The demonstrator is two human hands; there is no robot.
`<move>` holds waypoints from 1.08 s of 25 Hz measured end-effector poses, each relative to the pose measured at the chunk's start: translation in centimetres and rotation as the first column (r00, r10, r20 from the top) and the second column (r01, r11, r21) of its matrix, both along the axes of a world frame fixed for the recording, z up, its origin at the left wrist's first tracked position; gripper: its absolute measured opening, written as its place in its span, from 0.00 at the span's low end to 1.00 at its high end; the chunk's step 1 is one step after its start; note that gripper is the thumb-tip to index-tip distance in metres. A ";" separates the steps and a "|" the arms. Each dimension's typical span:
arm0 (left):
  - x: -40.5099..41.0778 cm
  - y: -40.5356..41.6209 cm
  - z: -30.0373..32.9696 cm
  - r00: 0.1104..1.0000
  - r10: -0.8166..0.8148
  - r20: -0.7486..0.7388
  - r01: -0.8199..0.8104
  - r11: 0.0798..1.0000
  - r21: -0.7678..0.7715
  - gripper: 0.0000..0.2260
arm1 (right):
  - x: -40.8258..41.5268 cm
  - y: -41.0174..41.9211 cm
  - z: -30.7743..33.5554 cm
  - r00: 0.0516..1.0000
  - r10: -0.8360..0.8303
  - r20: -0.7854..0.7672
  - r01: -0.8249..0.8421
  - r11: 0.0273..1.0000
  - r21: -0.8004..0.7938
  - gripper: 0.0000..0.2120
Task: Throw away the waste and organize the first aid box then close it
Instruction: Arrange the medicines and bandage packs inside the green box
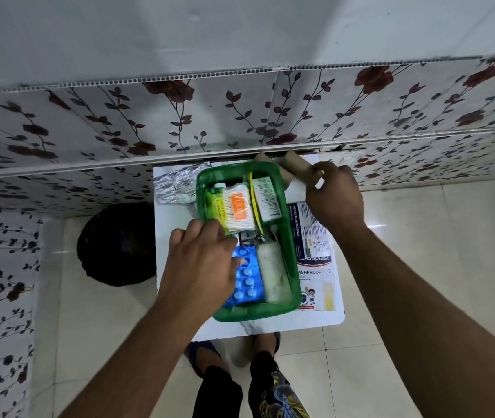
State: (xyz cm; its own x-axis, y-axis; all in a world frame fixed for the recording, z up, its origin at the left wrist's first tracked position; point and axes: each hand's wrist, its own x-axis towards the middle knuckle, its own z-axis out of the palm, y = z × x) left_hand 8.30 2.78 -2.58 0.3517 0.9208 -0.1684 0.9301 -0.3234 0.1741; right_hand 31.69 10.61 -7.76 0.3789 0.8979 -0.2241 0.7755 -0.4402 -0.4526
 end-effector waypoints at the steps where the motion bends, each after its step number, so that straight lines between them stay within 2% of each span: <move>1: -0.3 0.0 0.2 0.996 0.054 0.065 -0.056 0.998 0.028 0.09 | 0.0 0.8 -0.3 0.998 0.019 0.058 -0.017 0.999 -0.029 0.18; 6: -3.1 0.7 0.5 0.895 0.283 0.345 -0.318 0.947 0.048 0.10 | 0.4 1.8 -0.7 0.986 0.067 0.151 -0.048 0.991 -0.125 0.16; 9: -4.5 0.8 0.1 0.773 0.404 0.488 -0.435 0.899 -0.055 0.09 | 0.1 -0.2 2.7 0.991 -0.058 0.118 0.062 0.997 -0.038 0.16; 11: -5.1 0.7 -0.1 0.648 0.515 0.561 -0.529 0.834 -0.154 0.11 | -1.0 -3.1 6.6 0.992 -0.126 -0.011 0.127 0.992 0.020 0.16; 13: -5.7 0.3 -0.5 0.589 0.582 0.561 -0.575 0.790 -0.215 0.12 | -3.1 -6.7 10.2 0.982 -0.048 -0.181 0.042 0.998 -0.037 0.16; 15: -6.3 -0.2 -1.0 0.582 0.606 0.542 -0.582 0.776 -0.243 0.13 | -6.4 -9.6 11.4 0.951 0.095 -0.294 -0.153 0.971 -0.182 0.15; 18: -6.6 -0.9 -1.5 0.564 0.622 0.543 -0.572 0.769 -0.286 0.13 | -10.6 -11.1 9.6 0.937 0.255 -0.238 -0.319 0.903 -0.288 0.17; 20: -6.8 -1.0 -1.6 0.562 0.624 0.542 -0.567 0.768 -0.297 0.12 | -11.9 -11.1 8.4 0.937 0.310 -0.159 -0.347 0.878 -0.331 0.18; 24: -7.2 -0.7 -2.0 0.565 0.612 0.554 -0.546 0.780 -0.305 0.12 | -12.3 -10.9 8.5 0.900 0.422 -0.107 -0.430 0.826 -0.364 0.16; 26: -7.3 -0.6 -2.1 0.555 0.615 0.560 -0.547 0.777 -0.312 0.12 | -11.2 -9.9 9.5 0.920 0.362 -0.152 -0.392 0.861 -0.324 0.17; 27: -7.3 -0.4 -2.2 0.550 0.614 0.566 -0.546 0.777 -0.312 0.12 | -10.1 -8.8 9.7 0.943 0.286 -0.168 -0.322 0.912 -0.255 0.15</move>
State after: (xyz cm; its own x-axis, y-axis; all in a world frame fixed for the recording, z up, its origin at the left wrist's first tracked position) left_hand 0.96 2.38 -4.74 -0.2033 0.9548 -0.2168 0.5788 0.2958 0.7599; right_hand 21.55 1.81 1.94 0.0501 0.8611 -0.5060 0.8369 -0.3126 -0.4492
